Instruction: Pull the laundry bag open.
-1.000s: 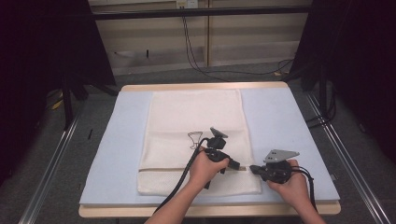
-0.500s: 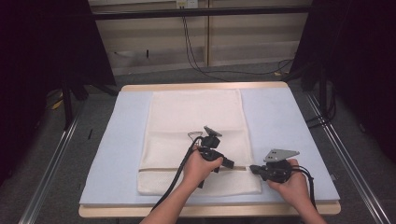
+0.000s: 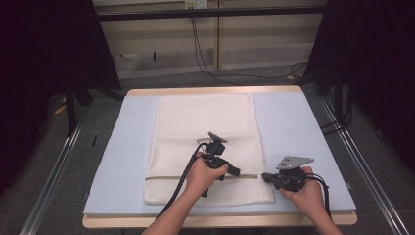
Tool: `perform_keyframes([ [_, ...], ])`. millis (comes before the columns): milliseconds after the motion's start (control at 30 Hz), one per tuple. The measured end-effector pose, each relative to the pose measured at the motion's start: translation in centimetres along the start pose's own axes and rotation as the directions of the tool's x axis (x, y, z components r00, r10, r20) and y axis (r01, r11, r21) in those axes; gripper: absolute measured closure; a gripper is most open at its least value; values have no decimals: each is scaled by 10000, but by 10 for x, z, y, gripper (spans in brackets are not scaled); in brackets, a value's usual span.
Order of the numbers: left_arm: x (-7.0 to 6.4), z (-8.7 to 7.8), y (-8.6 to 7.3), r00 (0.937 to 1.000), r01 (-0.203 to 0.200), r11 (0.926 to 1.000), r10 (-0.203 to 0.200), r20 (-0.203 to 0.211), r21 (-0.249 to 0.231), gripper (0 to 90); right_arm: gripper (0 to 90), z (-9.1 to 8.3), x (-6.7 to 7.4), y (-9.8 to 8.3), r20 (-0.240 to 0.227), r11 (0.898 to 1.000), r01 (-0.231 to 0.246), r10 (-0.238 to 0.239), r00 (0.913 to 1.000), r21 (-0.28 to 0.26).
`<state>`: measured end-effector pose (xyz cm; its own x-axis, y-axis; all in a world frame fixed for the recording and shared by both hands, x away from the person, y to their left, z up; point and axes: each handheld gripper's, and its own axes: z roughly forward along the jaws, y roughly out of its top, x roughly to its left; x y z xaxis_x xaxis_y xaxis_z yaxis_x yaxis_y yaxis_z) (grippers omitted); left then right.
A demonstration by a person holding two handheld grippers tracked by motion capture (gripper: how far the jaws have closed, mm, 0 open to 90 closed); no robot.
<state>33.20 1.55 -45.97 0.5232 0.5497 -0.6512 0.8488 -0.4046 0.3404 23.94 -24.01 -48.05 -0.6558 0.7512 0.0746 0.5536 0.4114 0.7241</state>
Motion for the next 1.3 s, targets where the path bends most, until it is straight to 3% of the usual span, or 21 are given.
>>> perform_keyframes([
  [100,0,-1,-1,9995,311,9994,-310,31,-147,874,900,0,0,0,-45,10000,-14,14,10000,-5],
  [133,3,-3,-1,9999,74,10000,-74,-82,-31,874,900,0,0,0,-70,10000,-17,17,10000,-7],
  [200,3,-4,-2,9993,376,9991,-374,64,-207,874,900,0,0,0,-72,10000,-27,27,10000,-5],
  [233,5,-6,-2,9996,226,9997,-226,163,-42,875,900,0,0,0,-89,10000,-43,43,10000,-4],
  [467,11,-13,-5,9995,323,9994,-322,14,-148,876,900,0,0,0,-76,10000,-31,31,10000,-10],
  [500,11,-13,-6,9986,514,9984,-511,152,-236,875,900,0,0,0,-76,10000,-30,30,10000,-12],
  [800,15,-18,-8,9987,442,9989,-438,257,-149,876,900,0,-1,0,-98,10000,-48,48,9999,-24],
  [867,15,-18,-8,9992,392,9991,-392,25,-163,876,900,0,-1,0,-71,10000,-36,35,10000,-35],
  [933,16,-20,-8,9985,485,9988,-482,259,-109,876,900,0,-1,0,-82,10000,-29,29,10000,-58],
  [967,16,-21,-9,9992,399,9991,-398,104,-140,876,900,0,-1,0,-89,10000,-15,14,10000,-57],
  [1100,17,-21,-10,9983,512,9984,-505,298,-231,876,900,0,-1,0,-81,10000,-22,21,10000,-54],
  [1300,19,-22,-10,9984,518,9984,-512,250,-217,876,900,0,-1,-1,-91,10000,-18,17,10000,-62],
])
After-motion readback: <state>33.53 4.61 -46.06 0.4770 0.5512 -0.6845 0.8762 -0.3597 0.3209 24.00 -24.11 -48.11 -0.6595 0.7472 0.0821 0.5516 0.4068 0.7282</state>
